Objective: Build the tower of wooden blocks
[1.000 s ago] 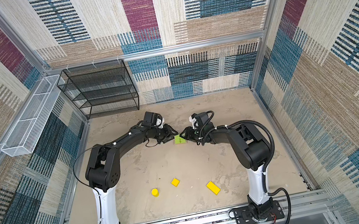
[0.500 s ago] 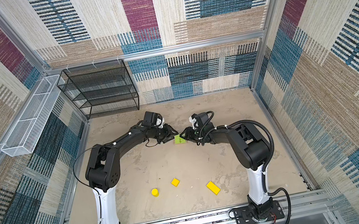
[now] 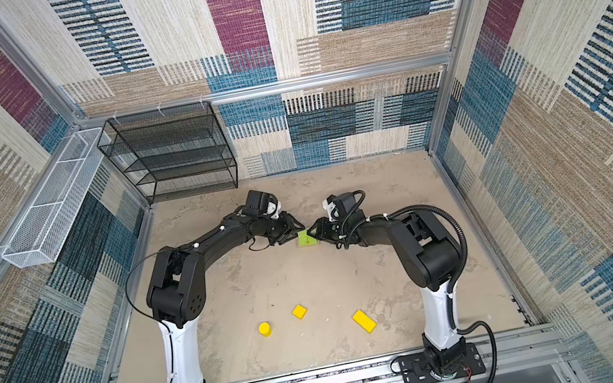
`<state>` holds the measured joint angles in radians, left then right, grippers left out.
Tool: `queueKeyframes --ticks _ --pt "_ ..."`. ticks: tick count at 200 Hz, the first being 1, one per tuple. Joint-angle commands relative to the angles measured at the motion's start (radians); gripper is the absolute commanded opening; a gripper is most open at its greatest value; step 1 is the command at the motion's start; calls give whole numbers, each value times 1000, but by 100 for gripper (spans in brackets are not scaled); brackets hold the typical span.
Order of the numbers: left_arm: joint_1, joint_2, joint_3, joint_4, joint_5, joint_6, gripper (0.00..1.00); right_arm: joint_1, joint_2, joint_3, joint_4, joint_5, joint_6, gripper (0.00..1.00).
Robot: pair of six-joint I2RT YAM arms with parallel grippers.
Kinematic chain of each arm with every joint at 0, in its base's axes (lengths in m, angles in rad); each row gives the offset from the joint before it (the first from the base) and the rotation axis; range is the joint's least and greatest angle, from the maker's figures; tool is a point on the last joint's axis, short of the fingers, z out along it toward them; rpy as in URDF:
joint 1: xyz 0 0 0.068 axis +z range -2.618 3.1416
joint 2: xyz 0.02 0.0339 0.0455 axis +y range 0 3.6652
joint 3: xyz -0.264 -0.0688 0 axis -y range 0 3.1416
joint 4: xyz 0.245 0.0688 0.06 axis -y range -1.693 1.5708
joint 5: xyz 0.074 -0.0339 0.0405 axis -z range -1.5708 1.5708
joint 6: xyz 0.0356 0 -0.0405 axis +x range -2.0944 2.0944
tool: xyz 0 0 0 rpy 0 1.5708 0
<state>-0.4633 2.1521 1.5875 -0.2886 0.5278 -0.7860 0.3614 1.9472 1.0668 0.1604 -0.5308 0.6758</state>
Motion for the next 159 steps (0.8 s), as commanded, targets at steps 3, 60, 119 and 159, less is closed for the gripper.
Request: queueKeyframes --ticks 3,60,119,159 --pt "-1 5 9 -13 5 7 45 2 3 8 37 -16 11 45" --pt "-2 3 11 -18 2 8 45 2 2 12 30 -13 8 46" --pt "1 -17 8 -26 -12 17 45 3 -11 12 14 2 1 48" --pt "2 -40 -1 -23 -16 21 46 2 -25 5 6 13 -2 50"
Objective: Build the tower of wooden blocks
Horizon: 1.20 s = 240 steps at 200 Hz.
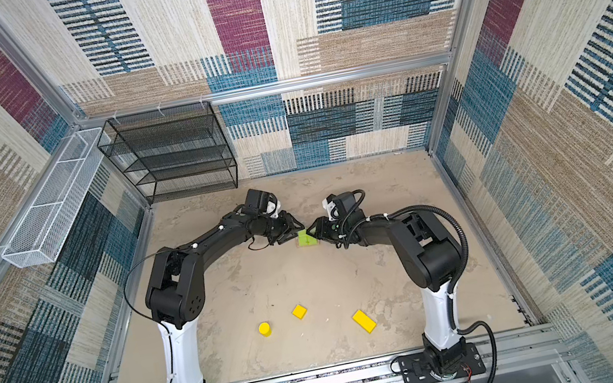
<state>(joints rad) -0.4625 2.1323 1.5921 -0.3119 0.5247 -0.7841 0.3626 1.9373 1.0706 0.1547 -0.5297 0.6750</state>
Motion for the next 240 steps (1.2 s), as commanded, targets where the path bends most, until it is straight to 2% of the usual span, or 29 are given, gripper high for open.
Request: queueKeyframes --ticks 1,113,162,240 --pt "1 -21 -7 0 -14 20 46 1 -16 2 11 12 -1 50" --pt "17 -35 -27 -7 -30 27 44 1 -27 14 -35 51 -17 55" --pt "16 -33 -27 -9 -34 29 38 1 -29 34 -56 79 -29 52" --pt "17 -20 -15 -22 -49 38 35 1 -8 60 -60 79 -30 48"
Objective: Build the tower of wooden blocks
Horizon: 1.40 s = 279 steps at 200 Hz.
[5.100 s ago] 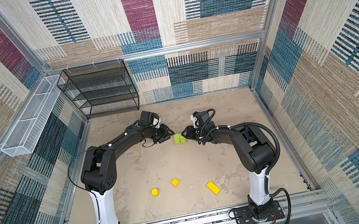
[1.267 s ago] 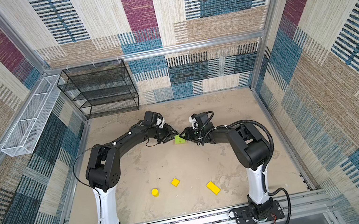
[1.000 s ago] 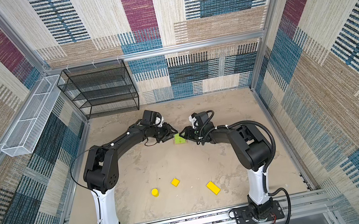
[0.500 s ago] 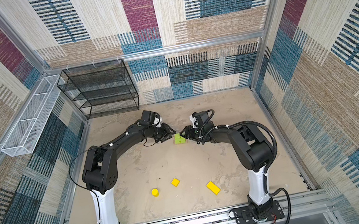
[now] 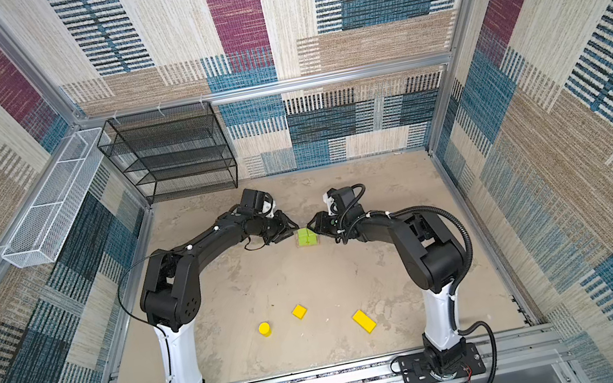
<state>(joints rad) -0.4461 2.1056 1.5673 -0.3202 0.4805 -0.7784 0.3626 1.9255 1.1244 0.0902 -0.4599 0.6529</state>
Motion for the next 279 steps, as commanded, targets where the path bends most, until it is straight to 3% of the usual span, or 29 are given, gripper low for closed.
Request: queueKeyframes --ticks 1,120,279 --pt "1 6 10 -14 -4 32 35 1 4 6 5 9 -8 48" --pt "-3 17 22 -6 15 36 33 1 15 23 -9 25 -14 45" --pt "-9 42 39 -5 22 35 29 3 19 14 0 11 -6 30"
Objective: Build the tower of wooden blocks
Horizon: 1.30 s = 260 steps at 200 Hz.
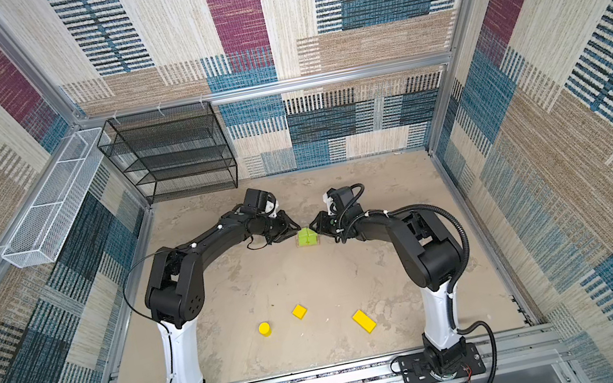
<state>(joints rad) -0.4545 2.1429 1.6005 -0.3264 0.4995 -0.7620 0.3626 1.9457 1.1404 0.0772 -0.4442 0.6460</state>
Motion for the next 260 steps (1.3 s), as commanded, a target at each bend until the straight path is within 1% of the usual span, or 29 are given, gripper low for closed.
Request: queueKeyframes --ticks 1,97,117,195,205,215,260 --pt "-1 4 6 1 3 17 29 3 -1 -2 12 -5 1 30" --pt "-2 8 13 1 -3 20 28 6 -6 -8 10 -5 3 28" --pt "-2 8 17 1 -7 21 28 6 -8 -11 10 -4 4 25" --pt "-2 12 27 -3 -13 20 29 5 -16 -19 6 4 4 26" --pt "-3 11 26 -3 -12 20 29 6 -16 -19 5 6 4 27" --pt "-3 9 23 -6 -12 20 29 6 -19 -18 3 9 5 32" --pt "-2 -3 13 -27 -30 23 29 6 -40 -22 -9 26 1 41"
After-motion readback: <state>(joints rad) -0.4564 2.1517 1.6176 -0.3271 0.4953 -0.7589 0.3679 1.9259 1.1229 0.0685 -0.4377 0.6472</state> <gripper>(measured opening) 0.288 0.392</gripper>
